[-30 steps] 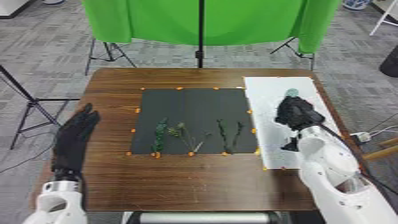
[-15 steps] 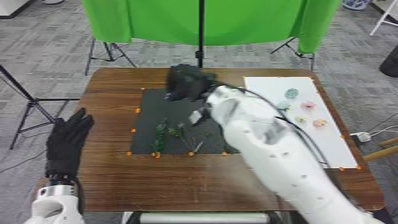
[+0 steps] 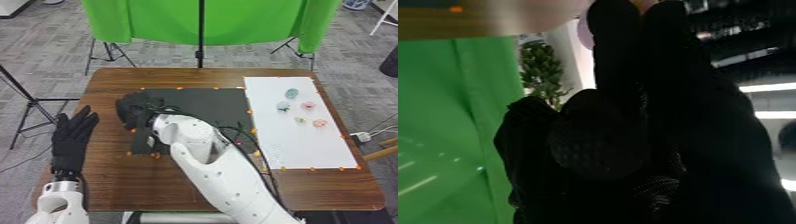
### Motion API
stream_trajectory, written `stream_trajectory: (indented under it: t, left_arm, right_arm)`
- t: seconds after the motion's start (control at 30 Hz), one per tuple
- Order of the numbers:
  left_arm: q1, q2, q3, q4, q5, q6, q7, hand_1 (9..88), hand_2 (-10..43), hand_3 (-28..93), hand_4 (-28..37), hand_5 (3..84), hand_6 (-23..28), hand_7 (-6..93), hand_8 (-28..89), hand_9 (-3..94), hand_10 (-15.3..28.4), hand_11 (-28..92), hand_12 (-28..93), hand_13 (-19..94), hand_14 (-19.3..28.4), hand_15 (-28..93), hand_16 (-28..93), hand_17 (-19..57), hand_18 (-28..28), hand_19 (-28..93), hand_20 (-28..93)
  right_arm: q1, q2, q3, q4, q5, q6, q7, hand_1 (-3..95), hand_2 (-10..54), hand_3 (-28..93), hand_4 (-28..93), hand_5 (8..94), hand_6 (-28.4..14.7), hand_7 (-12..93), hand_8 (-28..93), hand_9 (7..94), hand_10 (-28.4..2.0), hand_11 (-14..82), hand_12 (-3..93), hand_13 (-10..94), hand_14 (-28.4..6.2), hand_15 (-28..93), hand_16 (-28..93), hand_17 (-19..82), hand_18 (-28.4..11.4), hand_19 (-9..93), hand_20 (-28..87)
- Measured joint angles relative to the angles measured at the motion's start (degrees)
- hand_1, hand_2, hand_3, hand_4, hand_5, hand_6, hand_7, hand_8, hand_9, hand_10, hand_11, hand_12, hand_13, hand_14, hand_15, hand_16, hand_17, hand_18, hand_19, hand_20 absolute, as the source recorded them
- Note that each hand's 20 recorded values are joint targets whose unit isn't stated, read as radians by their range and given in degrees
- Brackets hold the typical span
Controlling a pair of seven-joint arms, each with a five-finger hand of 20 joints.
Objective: Arrange flowers
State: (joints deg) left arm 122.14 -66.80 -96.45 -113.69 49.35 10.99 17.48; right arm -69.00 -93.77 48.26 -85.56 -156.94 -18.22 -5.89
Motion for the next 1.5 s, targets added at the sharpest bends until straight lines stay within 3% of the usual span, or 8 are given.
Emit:
stream_trajectory:
  t: [0.63,0.8,1.17,1.3,1.5]
  left_arm:
    - [-0.53,-0.03,0.51,0.07,0.08,-0.62,-0.47,14.8,7.2,59,-28.3,41.1,7.6,2.6,-5,40.8,14.1,11,11,30,14.3,8,1,4.1,9.5,1,17]
    - [-0.53,-0.03,0.47,0.07,0.12,-0.82,-0.62,15.0,6.5,59,-28.3,41.0,7.4,2.7,-5,40.8,14.0,11,11,30,14.4,8,1,4.1,9.5,1,17]
    - [-0.55,0.09,0.37,0.08,0.21,-1.31,-1.43,15.9,5.6,59,-28.3,41.0,7.4,2.7,-5,40.8,13.9,11,11,30,14.4,8,1,4.0,9.5,1,16]
    - [-0.48,0.07,0.24,0.07,0.27,-1.61,-1.65,15.7,5.0,60,-28.3,40.9,7.3,2.7,-5,40.9,14.0,11,11,30,14.4,8,1,4.0,9.6,1,16]
    - [0.36,-0.17,-0.75,-0.34,0.33,-1.71,-1.72,15.9,4.5,60,-28.3,40.9,7.4,2.7,-5,41.0,14.0,11,11,30,14.4,8,1,4.0,9.6,1,16]
  right_arm:
    - [-1.93,-1.69,3.53,3.66,-10.59,-2.09,-3.22,60.5,-9.5,45,-11,66.8,3.0,16,5,86.6,-8.3,9.7,43.7,89,-0.4,63,35,65,-9.4,93,59]
    - [-1.87,-1.32,3.42,3.53,-10.61,-3.03,-3.22,57.5,-9.5,48,-13,63.6,3.9,16,-8,84.7,-8.7,13.3,40.9,89,-0.6,63,35,65,-9.6,93,59]
    - [0.05,1.88,2.47,2.33,-10.21,-3.77,-2.25,51.8,-9.5,55,-16,58.8,3.8,16,-9,81.9,-9.9,18.8,36.0,88,-0.9,63,35,64,-9.9,93,58]
    - [1.38,5.54,0.77,-1.49,-3.08,-2.93,3.19,47.6,-9.5,59,-17,58.4,3.3,15,-9,80.6,-10.4,24.0,29.9,88,-1.1,63,34,63,-10.0,93,57]
    - [3.88,14.91,2.16,-14.89,17.90,-5.01,13.72,45.1,-9.5,61,-17,62.7,2.9,15,-9,79.8,-11.6,25.8,25.5,87,-2.1,62,34,61,-11.0,93,56]
